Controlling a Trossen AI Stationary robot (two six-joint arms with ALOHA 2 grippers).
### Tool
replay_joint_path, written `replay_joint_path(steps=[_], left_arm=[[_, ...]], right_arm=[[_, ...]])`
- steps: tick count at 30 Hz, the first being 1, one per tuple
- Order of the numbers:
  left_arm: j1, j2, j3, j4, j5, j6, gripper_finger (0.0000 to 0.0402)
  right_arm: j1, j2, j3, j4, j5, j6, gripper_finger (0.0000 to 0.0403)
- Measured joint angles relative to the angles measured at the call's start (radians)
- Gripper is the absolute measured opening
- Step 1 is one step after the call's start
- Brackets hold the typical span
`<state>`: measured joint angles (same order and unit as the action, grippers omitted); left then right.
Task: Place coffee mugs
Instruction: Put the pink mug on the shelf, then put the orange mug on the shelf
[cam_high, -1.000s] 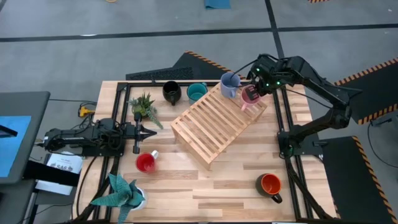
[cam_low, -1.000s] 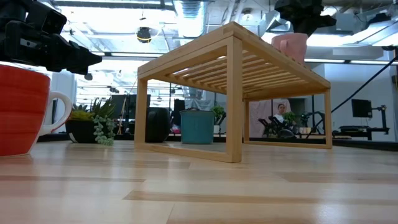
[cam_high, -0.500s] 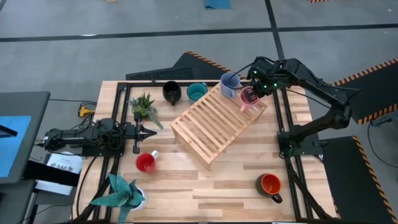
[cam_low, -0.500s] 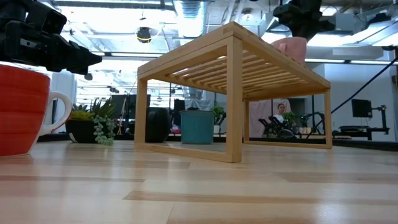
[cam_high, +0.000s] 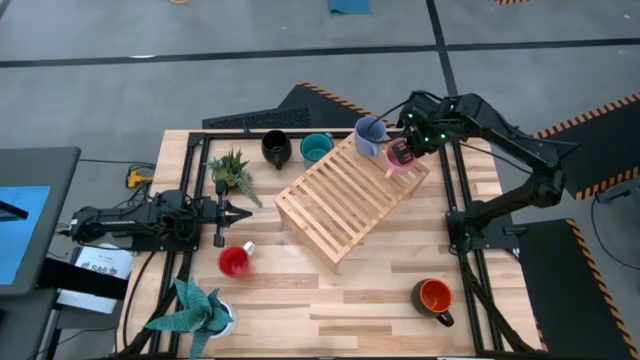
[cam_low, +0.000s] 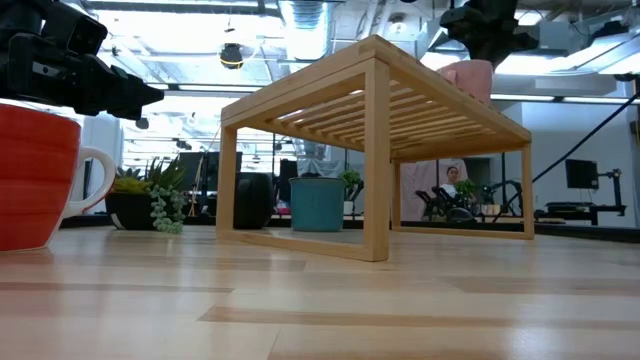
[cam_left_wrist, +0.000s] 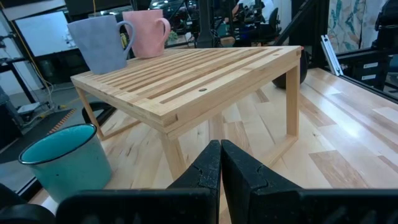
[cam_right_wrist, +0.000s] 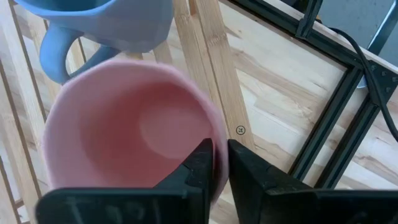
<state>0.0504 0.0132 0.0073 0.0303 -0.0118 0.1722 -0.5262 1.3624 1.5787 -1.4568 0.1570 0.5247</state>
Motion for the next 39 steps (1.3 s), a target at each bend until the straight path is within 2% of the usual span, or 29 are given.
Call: replay_joint_path(steps=[9, 16, 26, 30, 35, 39], left_arm=[[0.0, 0.0, 0.0, 0.0, 0.0, 0.0, 0.0], [0.0, 0.0, 0.0, 0.0, 0.0, 0.0, 0.0], [0.0, 0.0, 0.0, 0.0, 0.0, 0.0, 0.0], [0.0, 0.0, 0.0, 0.0, 0.0, 0.0, 0.0], [0.0, 0.0, 0.0, 0.0, 0.0, 0.0, 0.0], [0.0, 0.0, 0.0, 0.0, 0.0, 0.0, 0.0]], right_arm=[[-0.001, 0.0, 0.0, 0.009, 0.006, -0.006, 0.0158], [-0.047, 0.002, 0.028, 0.003, 0.006, -0.035, 0.0221], [-0.07, -0.003, 0.198, 0.004, 0.005, -0.045, 0.0234], [-0.006, -0.033, 0.201, 0.069, 0.006, -0.103, 0.0234], [0.147, -0.087, 0.198, 0.096, 0.015, -0.116, 0.0234], [0.339, -0.152, 0.173, 0.118, 0.153, -0.082, 0.0234]])
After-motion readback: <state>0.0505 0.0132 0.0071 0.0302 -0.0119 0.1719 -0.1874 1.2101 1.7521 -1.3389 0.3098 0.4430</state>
